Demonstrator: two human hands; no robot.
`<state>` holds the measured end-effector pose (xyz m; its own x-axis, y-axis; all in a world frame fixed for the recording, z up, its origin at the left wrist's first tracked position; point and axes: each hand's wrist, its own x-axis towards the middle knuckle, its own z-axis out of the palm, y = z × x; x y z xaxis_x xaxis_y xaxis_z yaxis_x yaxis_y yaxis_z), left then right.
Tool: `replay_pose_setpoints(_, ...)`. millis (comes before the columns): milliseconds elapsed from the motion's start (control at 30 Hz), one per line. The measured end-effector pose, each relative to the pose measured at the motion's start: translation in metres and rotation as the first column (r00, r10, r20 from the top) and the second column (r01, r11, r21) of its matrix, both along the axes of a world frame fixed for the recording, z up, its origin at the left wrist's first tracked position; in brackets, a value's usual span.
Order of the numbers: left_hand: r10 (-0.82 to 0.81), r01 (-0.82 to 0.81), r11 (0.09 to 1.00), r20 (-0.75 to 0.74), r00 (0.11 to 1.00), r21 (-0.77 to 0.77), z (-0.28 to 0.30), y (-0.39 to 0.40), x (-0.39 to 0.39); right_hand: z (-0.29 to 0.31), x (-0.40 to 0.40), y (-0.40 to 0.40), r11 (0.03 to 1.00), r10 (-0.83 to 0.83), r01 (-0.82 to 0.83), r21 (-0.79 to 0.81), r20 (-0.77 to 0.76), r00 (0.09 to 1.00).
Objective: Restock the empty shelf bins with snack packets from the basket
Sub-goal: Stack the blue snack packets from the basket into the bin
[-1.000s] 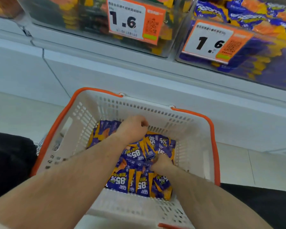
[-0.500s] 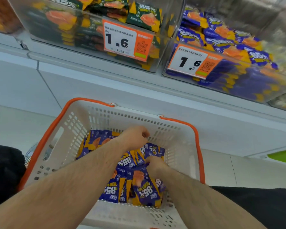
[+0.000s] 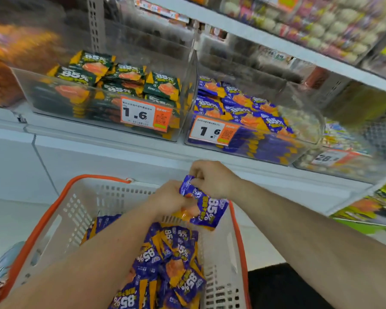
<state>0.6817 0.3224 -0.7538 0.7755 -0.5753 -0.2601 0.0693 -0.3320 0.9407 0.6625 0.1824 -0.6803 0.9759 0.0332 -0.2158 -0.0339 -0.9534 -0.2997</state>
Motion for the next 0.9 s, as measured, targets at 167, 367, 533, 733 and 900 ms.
replay_pose_setpoints(167, 0.343, -0.43, 0.813, -0.275, 0.898, -0.391, 0.019, -0.005, 0.001, 0.006, -0.027, -0.001, 0.962, -0.254, 0.217, 0.165, 0.829, 0.499)
replay_pose_setpoints(367, 0.308, -0.571, 0.574, -0.492, 0.815, -0.587, 0.056, -0.018, -0.013, 0.012, -0.054, 0.018, 0.587, -0.693, 0.281, 0.76, 0.291, 0.66)
replay_pose_setpoints(533, 0.243, -0.483, 0.556, -0.423, 0.873, -0.677, 0.083, -0.031, -0.033, 0.015, -0.057, 0.029, 0.452, -0.728, 0.229, 0.862, 0.208, 0.653)
replay_pose_setpoints(733, 0.367, -0.45, 0.646, -0.266, 0.891, -0.616, 0.097, -0.037, -0.024, 0.041, -0.05, 0.018, 0.448, -0.778, 0.156, 0.88, 0.299, 0.552)
replay_pose_setpoints(900, 0.636, -0.44, 0.618, 0.086, 0.767, -0.652, 0.129, -0.033, 0.013, 0.079, -0.002, -0.032, 0.495, -0.803, 0.168, 0.852, 0.376, 0.462)
